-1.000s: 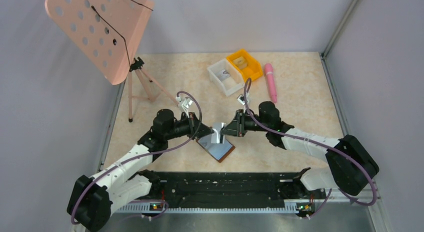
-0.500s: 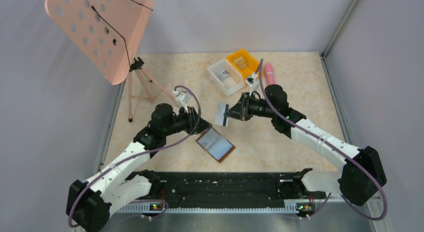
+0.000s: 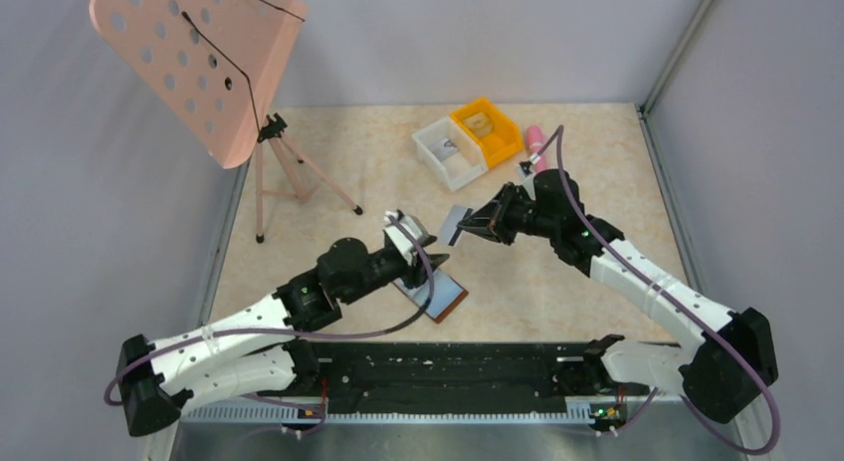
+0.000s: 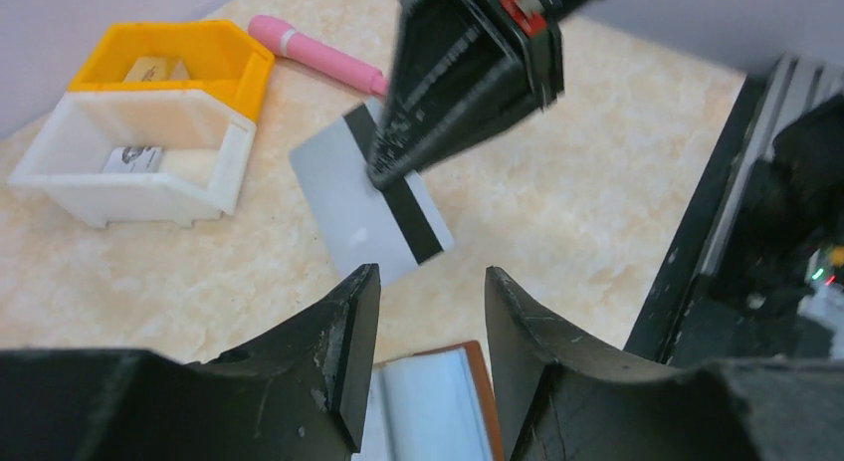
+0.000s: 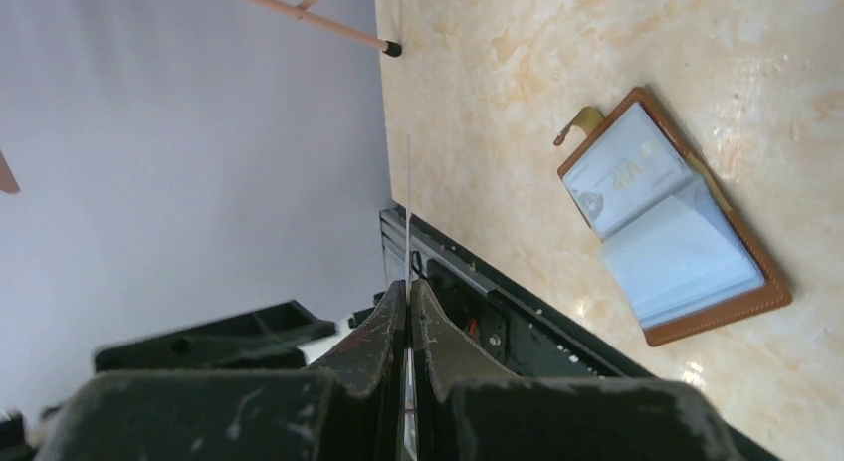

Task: Take the credit cards out of the card holder
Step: Place the credit card in the storage box.

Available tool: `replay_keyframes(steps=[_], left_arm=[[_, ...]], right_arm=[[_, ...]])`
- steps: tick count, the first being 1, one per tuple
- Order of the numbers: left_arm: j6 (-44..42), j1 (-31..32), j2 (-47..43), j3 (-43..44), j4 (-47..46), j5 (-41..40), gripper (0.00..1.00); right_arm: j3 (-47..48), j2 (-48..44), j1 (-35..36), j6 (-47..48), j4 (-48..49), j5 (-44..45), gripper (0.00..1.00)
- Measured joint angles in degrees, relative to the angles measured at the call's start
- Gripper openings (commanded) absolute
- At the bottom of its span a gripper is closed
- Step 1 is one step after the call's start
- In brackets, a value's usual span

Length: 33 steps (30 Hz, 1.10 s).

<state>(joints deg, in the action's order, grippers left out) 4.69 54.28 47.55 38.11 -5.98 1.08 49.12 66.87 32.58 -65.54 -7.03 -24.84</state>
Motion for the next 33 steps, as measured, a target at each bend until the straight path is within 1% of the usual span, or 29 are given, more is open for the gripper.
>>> replay_keyframes(steps=[2, 5, 10, 13, 16, 20, 28, 30, 33], left_arm=[[-6.8, 4.8, 2.0, -0.5, 0.1, -3.5, 0.49], [-16.7, 9.8, 3.5, -2.3, -1.2, -7.1, 0.49], [-28.3, 12.6, 4.4, -5.9, -7.7, -11.9, 0.5], [-33.0, 12.9, 4.7, -7.5, -11.6, -12.8, 0.5], [-36.3, 12.9, 5.6, -8.2, -15.1, -13.2, 0.49], [-38.9, 12.9, 7.4, -8.3, -17.5, -13.9, 0.49], [-41.0, 13.1, 10.6, -8.8, -19.7, -13.8, 0.49], [-41.3, 13.2, 11.3, -9.1, -20.3, -13.8, 0.47], [-42.0, 13.2, 12.7, -9.2, -21.3, -14.1, 0.39]], right_arm=[[-0.1, -1.4, 0.0, -2.5, -1.9, 1.4, 0.0], [-1.2, -4.2, -0.1, -5.4, -3.9, 3.0, 0.0], [-1.4, -6.9, -0.1, -7.8, -6.5, 4.3, 0.0], [-2.4, -8.1, -0.1, -8.3, -7.2, 4.5, 0.0], [-4.0, -9.5, -0.1, -8.9, -7.6, 4.9, 0.0], [-4.6, -10.1, -0.1, -9.3, -7.9, 5.1, 0.0], [-4.6, -10.8, -0.1, -9.7, -7.9, 5.2, 0.0], [-4.6, -10.9, -0.1, -9.7, -7.9, 5.2, 0.0], [-4.7, -10.9, -0.1, -9.7, -7.8, 5.2, 0.0]])
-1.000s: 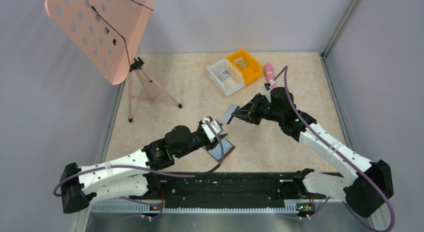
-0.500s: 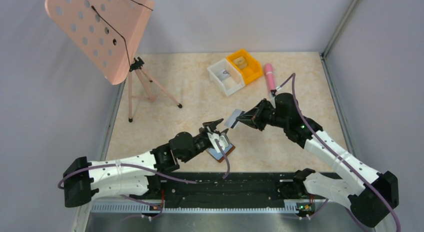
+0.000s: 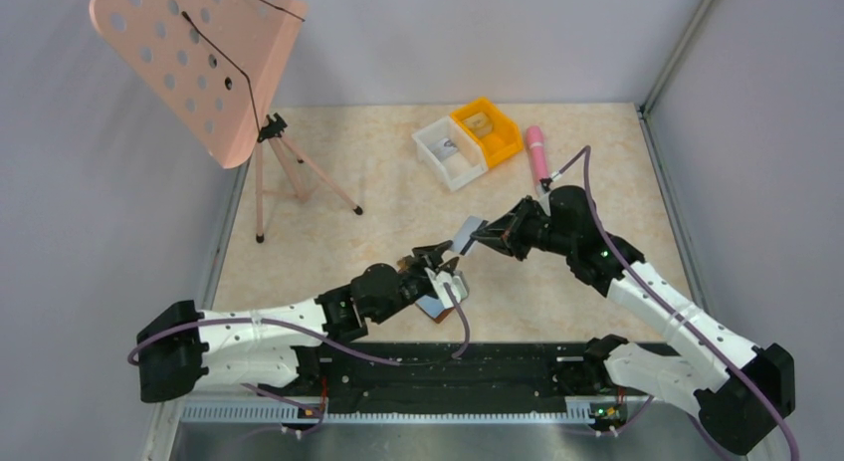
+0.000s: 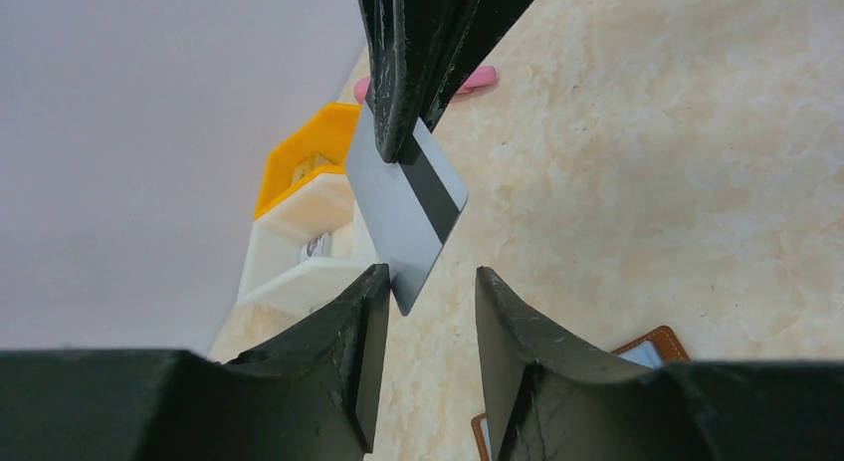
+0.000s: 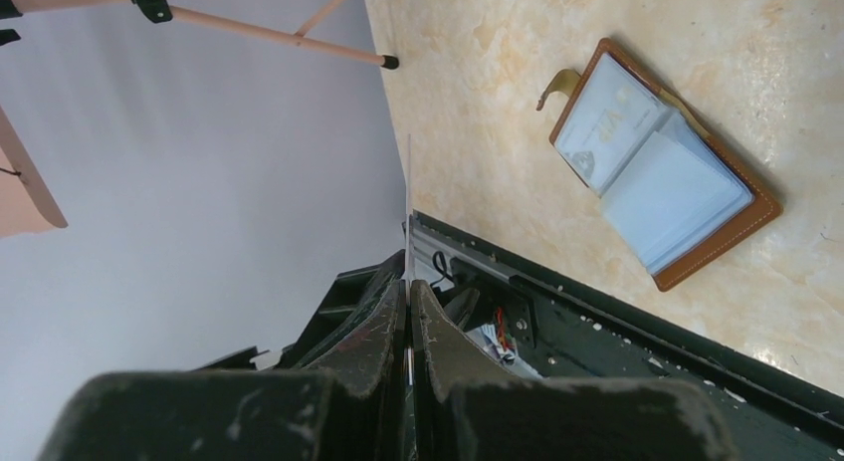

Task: Take the credit cards out of the card holder
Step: Place the credit card in the storage box.

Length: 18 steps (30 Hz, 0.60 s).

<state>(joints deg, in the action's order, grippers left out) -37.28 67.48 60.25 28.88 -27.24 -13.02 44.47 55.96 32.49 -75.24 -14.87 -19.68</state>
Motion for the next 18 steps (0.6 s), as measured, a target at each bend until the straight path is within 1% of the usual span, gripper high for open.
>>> replay_keyframes(steps=[2, 4, 6, 8, 11, 13, 18], left_arm=[[-0.5, 0.0, 1.3, 0.0, -0.7, -0.4, 0.28], [-0.9, 0.0, 2.6, 0.0, -1.6, -1.1, 0.14], [-1.2, 0.0, 3.4, 0.0, -2.3, -1.7, 0.04], [-1.6, 0.0, 3.6, 0.0, -2.7, -2.5, 0.0], [-0.5, 0.1, 3.7, 0.0, -3.1, -3.7, 0.0], [1.0, 0.2, 3.7, 0.0, -3.2, -4.7, 0.0], [8.0, 0.6, 3.7, 0.2, -3.0, -8.2, 0.0]], right_arm=[[-0.3, 0.0, 0.0, 0.0, 0.2, -0.1, 0.0], [-1.0, -0.1, 0.0, 0.0, 0.3, -0.1, 0.0], [-1.6, -0.1, 0.0, 0.0, 0.2, 0.1, 0.0], [-2.1, -0.1, -0.1, 0.0, 0.4, 0.1, 0.0], [-3.0, -0.4, -0.2, -0.1, 2.2, -0.1, 0.04], [-3.9, -0.9, -0.2, -0.3, 3.3, -0.1, 0.14], [-4.7, -2.4, -0.4, 0.4, 4.4, 0.2, 0.47]])
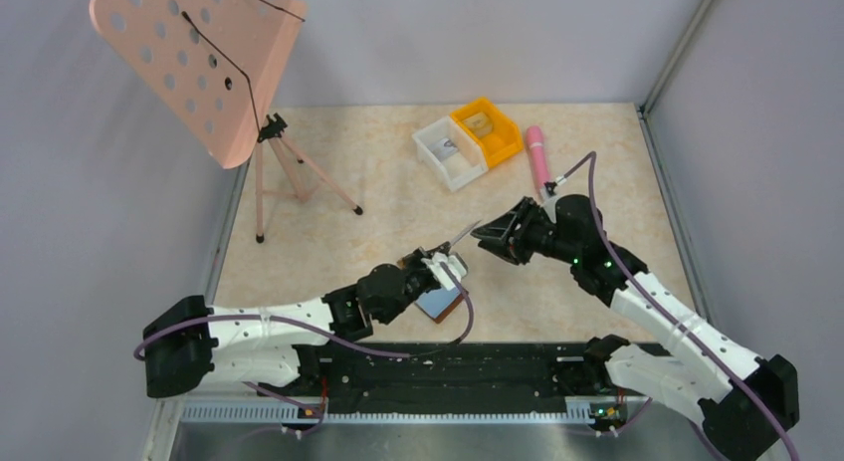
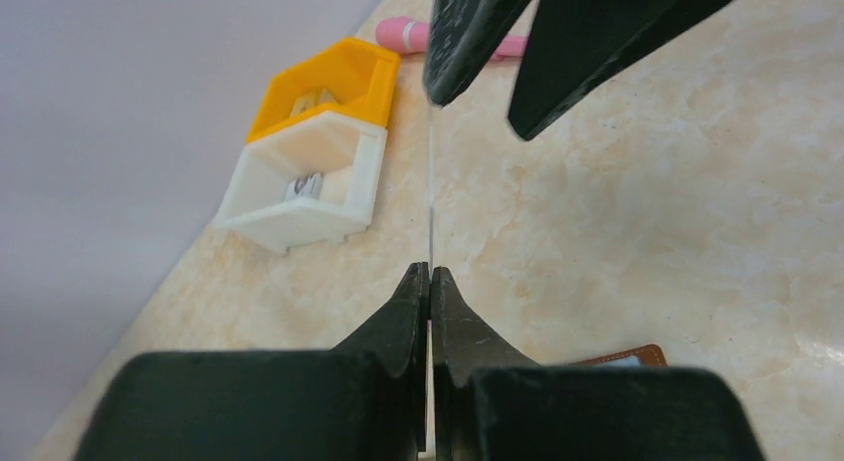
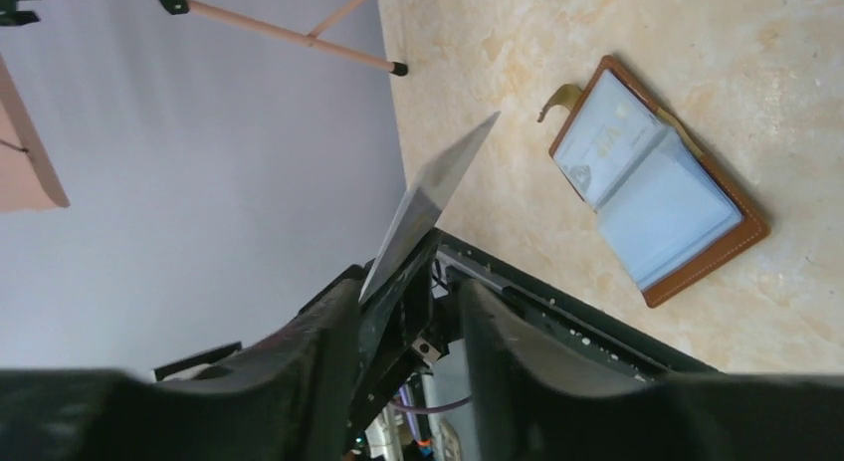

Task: Take the credit cards out of the card holder
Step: Place the credit card in the storage box.

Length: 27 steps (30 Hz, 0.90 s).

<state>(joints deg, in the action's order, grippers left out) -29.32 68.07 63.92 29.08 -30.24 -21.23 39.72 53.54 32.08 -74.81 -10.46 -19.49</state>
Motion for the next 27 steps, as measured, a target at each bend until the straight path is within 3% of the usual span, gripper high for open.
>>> replay_keyframes(steps=[5, 10, 15, 19, 27], left_arm=[[9.5, -1.3, -0.7, 1.3, 2.6, -4.5, 0.0], [22.0, -7.1, -2.8, 4.2, 8.2, -2.7, 0.0], [38.1, -18.8, -2.2, 10.6, 15.1, 3.7, 0.0], [48.0, -24.5, 3.8, 18.9, 19.2, 6.1, 0.0], [55.9, -29.8, 23.3, 39.4, 31.7, 11.6, 0.0]], right_arm=[[-0.7, -4.7, -0.1, 3.6, 1.5, 0.1, 0.66], [-1.5, -11.8, -0.1, 8.2, 2.3, 1.3, 0.84], [-3.0, -18.8, -0.1, 13.4, 2.1, 2.9, 0.86], [-3.7, -19.9, -0.1, 16.3, 0.0, 3.8, 0.87], [-3.2, -19.6, -0.1, 23.4, -6.0, 5.1, 0.87]])
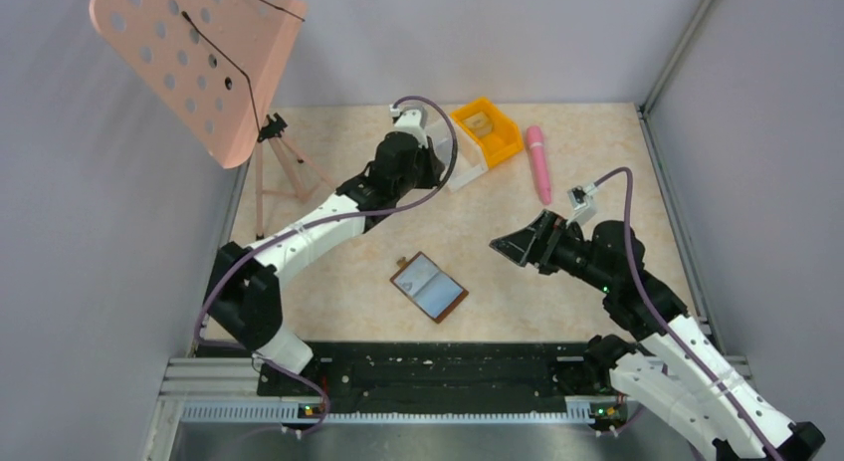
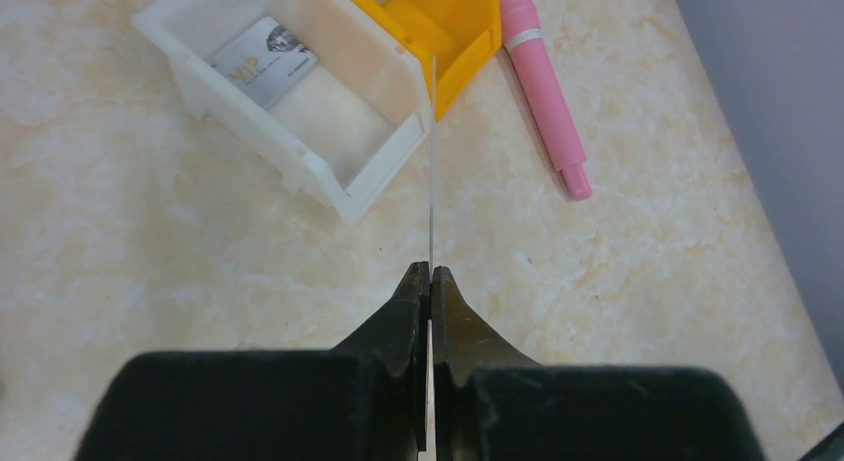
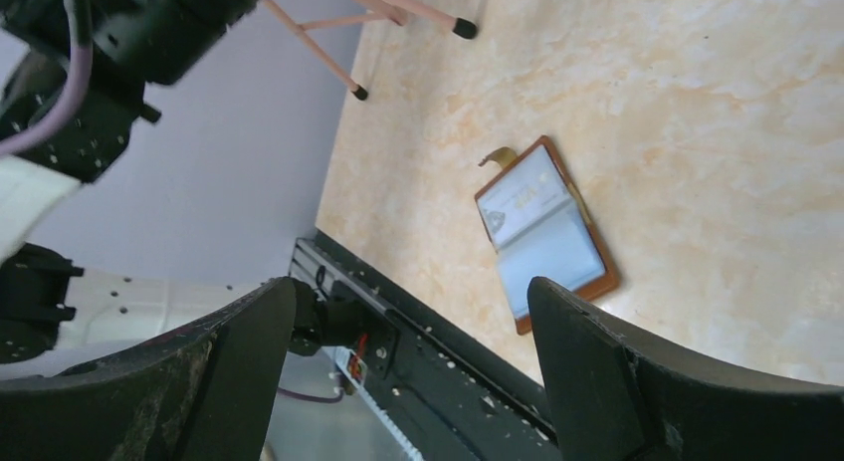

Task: Take the credit cards out of the card holder
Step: Place the credit card in the storage box.

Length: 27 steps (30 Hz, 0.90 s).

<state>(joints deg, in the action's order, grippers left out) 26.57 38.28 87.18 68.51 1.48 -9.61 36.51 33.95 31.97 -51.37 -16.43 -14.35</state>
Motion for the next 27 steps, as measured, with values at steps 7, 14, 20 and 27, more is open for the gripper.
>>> replay_keyframes(steps=[7, 14, 20, 27], left_arm=[[5.1, -6.3, 7.7, 5.0, 0.3, 10.2, 0.0], [12.7, -12.3, 17.5, 10.0, -4.0, 15.3, 0.0], [20.3, -16.9, 22.7, 11.2, -5.9, 17.2, 0.0], [26.2, -17.2, 26.9, 12.9, -9.5, 17.3, 0.0]], right_arm=[[3.1, 0.6, 0.0, 5.1, -4.6, 1.3, 0.87], [3.8, -1.0, 0.0, 8.7, -7.3, 3.1, 0.87], [5.9, 1.7, 0.0, 11.9, -9.0, 3.2, 0.87], [6.7, 3.7, 0.0, 13.5, -9.9, 2.7, 0.87]])
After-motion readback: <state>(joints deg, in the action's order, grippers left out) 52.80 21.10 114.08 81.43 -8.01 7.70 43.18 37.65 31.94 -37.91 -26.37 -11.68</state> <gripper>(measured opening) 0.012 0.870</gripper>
